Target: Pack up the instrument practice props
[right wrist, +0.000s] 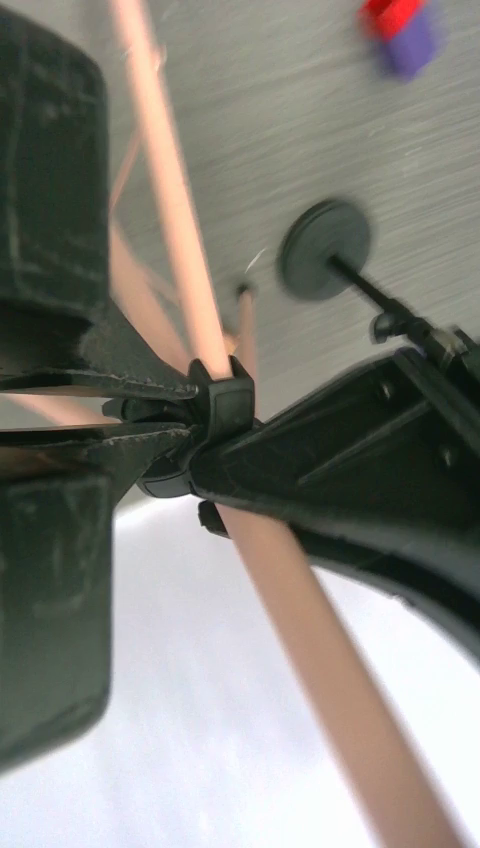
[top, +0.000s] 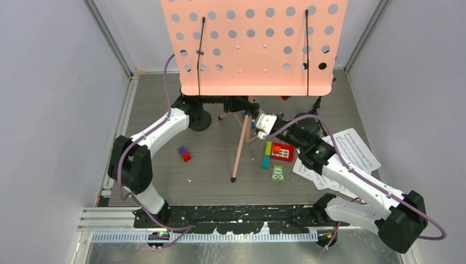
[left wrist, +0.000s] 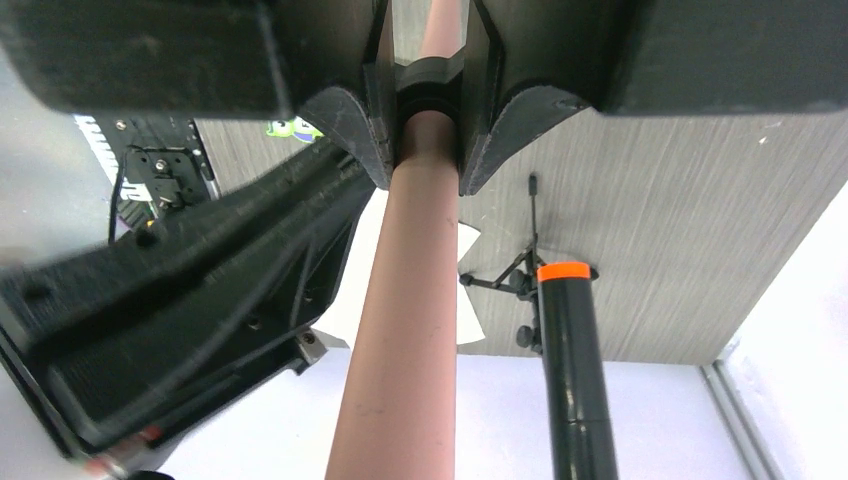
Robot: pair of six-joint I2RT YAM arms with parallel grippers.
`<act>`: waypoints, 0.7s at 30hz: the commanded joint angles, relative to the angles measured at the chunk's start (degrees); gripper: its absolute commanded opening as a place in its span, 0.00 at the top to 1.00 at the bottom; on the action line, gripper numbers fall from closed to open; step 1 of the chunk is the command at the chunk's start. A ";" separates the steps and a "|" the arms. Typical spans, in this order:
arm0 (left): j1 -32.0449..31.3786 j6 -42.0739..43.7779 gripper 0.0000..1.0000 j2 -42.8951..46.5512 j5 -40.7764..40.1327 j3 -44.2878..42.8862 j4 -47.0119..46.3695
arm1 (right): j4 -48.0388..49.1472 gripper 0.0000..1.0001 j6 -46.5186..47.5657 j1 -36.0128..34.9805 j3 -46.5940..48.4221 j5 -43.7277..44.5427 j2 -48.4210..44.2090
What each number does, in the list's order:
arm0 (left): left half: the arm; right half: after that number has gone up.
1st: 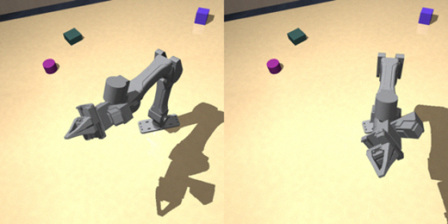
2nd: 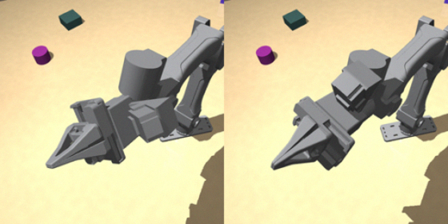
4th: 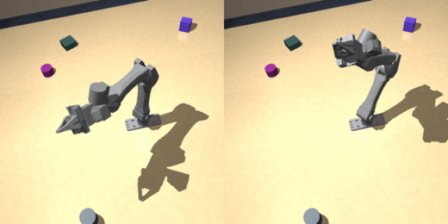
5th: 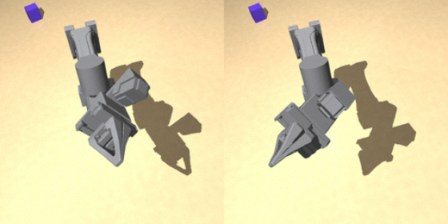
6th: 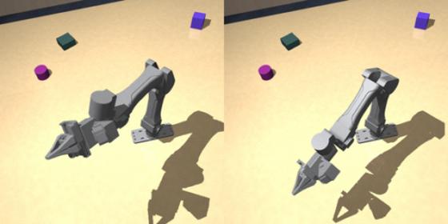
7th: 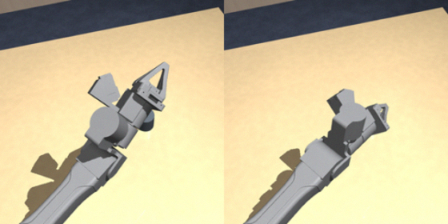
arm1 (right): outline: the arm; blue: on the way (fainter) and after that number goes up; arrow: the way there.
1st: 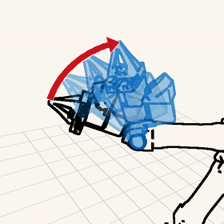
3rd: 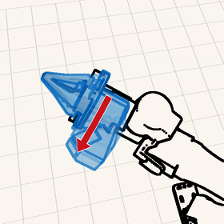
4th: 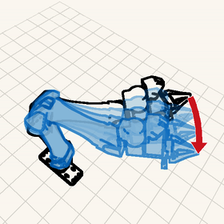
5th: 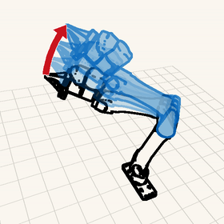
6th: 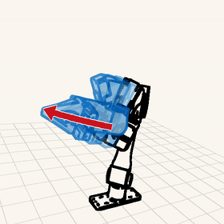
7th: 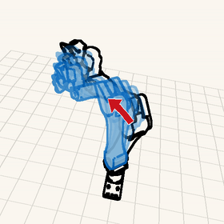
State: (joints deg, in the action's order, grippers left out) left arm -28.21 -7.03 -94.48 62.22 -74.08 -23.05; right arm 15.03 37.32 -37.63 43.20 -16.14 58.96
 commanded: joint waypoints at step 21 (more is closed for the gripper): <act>-0.36 -0.54 1.00 -1.14 -3.33 -1.21 2.83 | 18.04 0.08 -19.80 -14.93 -8.96 27.81 -13.37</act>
State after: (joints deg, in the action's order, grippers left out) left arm -28.71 -7.03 -94.50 61.91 -74.22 -22.83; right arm 18.13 41.43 -52.53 37.21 3.40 50.98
